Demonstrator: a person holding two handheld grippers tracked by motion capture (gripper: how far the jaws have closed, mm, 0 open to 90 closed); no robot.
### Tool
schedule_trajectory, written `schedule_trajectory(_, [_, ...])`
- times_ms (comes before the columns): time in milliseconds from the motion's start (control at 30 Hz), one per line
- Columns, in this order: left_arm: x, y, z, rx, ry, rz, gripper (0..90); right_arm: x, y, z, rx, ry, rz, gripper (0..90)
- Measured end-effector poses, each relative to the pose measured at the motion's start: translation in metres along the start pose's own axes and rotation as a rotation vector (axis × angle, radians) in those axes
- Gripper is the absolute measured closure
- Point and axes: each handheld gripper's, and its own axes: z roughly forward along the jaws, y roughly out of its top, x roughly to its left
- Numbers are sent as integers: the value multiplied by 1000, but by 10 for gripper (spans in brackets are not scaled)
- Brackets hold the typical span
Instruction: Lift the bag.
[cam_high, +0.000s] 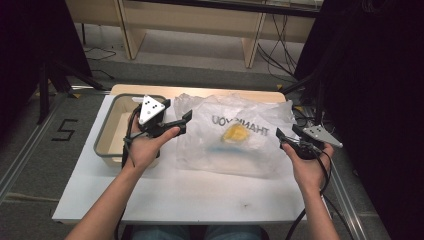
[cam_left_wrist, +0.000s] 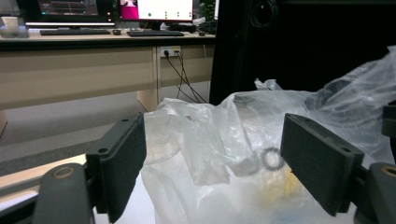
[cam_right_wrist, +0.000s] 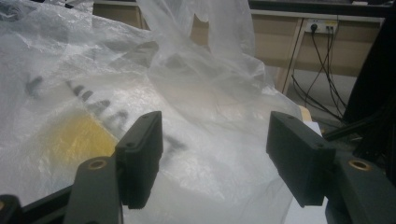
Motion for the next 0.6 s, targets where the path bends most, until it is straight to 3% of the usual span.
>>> schedule_trajectory(300, [-1, -9, -3, 73, -6, 57, 194, 0, 0, -3, 2, -8, -6, 373])
schedule_trajectory(600, [3, -22, -8, 107, -5, 54, 187, -3, 1, -10, -6, -17, -9, 361])
